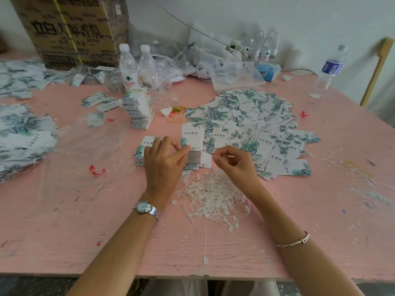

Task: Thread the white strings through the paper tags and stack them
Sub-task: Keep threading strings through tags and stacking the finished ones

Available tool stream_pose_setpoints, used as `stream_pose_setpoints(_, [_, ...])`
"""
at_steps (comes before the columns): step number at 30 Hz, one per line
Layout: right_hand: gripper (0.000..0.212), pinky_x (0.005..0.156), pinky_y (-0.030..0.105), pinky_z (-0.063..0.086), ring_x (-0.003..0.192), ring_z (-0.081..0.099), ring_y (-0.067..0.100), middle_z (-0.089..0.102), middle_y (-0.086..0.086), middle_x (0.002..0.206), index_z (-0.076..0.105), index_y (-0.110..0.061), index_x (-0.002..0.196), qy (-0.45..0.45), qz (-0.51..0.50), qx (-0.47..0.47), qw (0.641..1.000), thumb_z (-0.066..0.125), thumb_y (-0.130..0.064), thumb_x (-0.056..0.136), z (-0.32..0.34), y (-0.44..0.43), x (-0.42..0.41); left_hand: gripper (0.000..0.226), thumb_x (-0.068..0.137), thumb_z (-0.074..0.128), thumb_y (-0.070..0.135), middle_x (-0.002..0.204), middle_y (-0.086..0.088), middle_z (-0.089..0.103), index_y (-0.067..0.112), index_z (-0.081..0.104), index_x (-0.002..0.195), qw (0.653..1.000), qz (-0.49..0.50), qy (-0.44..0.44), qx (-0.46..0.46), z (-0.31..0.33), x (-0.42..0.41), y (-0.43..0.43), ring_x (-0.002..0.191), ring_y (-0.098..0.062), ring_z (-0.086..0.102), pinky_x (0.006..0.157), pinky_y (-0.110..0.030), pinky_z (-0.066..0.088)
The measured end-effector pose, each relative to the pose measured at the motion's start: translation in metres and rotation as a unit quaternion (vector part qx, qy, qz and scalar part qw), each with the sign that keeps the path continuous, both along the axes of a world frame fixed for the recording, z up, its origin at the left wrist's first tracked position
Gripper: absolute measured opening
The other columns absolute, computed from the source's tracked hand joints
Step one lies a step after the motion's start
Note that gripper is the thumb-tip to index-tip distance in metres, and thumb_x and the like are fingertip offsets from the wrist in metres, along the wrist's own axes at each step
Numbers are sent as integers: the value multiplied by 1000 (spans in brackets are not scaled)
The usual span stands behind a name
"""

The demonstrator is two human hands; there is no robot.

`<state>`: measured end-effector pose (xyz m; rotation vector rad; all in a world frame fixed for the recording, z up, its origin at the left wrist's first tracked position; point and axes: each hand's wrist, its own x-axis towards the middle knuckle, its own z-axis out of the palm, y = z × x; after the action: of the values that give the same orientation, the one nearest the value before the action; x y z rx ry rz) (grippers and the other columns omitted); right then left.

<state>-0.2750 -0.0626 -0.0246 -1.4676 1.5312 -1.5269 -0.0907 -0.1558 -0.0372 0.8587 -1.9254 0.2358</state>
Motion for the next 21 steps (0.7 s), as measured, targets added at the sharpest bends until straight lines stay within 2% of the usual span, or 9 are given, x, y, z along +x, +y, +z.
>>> stream_pose_setpoints(5, [7,49,12,30,49,32,4,45,-2,58,69,-7,91,-5,0,2,1000,69,-13,94,-1,-1,0,8,82,84,20,87,-2,63,19,79,88,1000,-15,17,4,-2,0,-2,76,-19,43,71,-28,22])
stream_pose_setpoints(9, [6,49,14,30,49,31,5,46,11,64,69,-7,92,-10,1,1,1000,69,-13,94,0,-2,-1,14,78,86,20,89,-3,64,21,80,91,997,-34,50,44,-4,1,-3,78,-16,42,71,-28,26])
stream_pose_setpoints(14, [7,49,13,30,48,31,4,46,13,64,69,-6,92,-11,-2,4,1000,69,-13,93,-2,-3,-2,14,80,84,18,90,-3,65,19,81,93,992,-60,91,60,-3,-1,-3,76,-11,38,71,-30,30])
stream_pose_setpoints(17, [6,50,13,31,48,31,4,47,11,64,70,-7,91,-14,-6,5,1000,69,-13,93,-3,-4,-2,10,83,82,20,90,-5,66,17,81,92,990,-75,118,31,0,0,-2,72,-18,44,69,-33,34])
stream_pose_setpoints(21, [4,46,12,29,46,30,2,54,6,71,69,-9,92,-39,-13,-6,999,67,-13,94,0,-3,-1,10,85,82,23,91,-1,64,17,82,93,988,-65,118,-78,3,3,1,71,-17,42,66,-33,31])
